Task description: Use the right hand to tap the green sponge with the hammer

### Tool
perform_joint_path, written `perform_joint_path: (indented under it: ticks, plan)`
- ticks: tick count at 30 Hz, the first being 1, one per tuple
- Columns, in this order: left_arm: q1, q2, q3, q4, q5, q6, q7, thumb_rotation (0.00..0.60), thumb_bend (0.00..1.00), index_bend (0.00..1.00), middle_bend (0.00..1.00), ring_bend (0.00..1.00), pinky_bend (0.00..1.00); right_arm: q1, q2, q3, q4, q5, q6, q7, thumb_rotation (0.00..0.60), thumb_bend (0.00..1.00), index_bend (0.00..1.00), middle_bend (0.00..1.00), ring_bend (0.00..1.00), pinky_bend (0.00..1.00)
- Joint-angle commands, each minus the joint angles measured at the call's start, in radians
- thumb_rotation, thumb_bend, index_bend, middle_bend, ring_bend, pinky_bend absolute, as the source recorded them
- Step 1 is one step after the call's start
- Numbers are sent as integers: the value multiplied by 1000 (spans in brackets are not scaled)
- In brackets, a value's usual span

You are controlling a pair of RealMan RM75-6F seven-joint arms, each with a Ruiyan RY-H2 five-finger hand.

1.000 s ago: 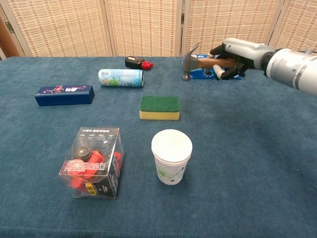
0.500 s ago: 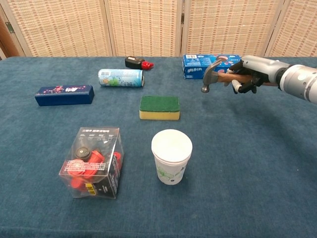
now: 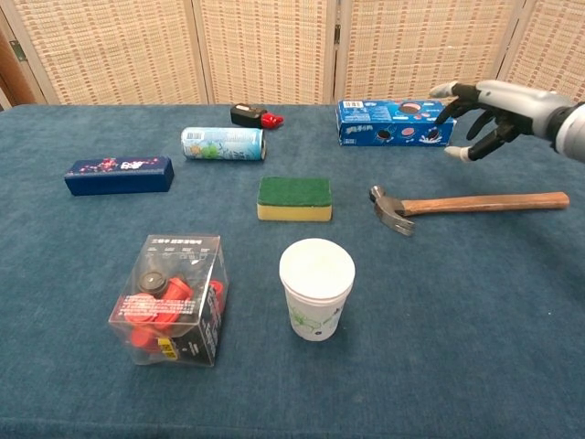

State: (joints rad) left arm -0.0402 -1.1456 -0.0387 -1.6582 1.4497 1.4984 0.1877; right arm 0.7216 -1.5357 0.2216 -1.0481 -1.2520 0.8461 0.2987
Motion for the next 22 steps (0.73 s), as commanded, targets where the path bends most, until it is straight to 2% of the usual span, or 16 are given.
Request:
perform_joint_path:
  ticks: [1, 5, 10, 16, 22]
  plan:
    - [-5, 2, -4, -2, 1, -3, -3, 600, 278, 0, 0, 14, 0, -100, 116, -24, -145, -14, 125, -64, 600, 352, 32, 260, 121, 253]
    - [-19, 4, -12, -7, 3, -13, 1, 600, 278, 0, 1, 14, 0, -204, 233, -67, -306, -3, 223, -164, 600, 357, 144, 327, 187, 253]
    - [-37, 7, -27, -18, 1, -21, 8, 600, 278, 0, 0, 14, 0, -350, 347, -126, -470, -1, 382, -255, 600, 357, 200, 337, 197, 253]
    - [-55, 3, -40, -35, -4, -28, 31, 600, 278, 0, 1, 14, 0, -506, 412, -180, -545, -54, 575, -241, 600, 357, 234, 349, 206, 253]
    - [-63, -6, -40, -50, -3, -29, 60, 600, 278, 0, 0, 14, 0, -607, 428, -213, -578, -105, 690, -228, 600, 357, 240, 351, 212, 253]
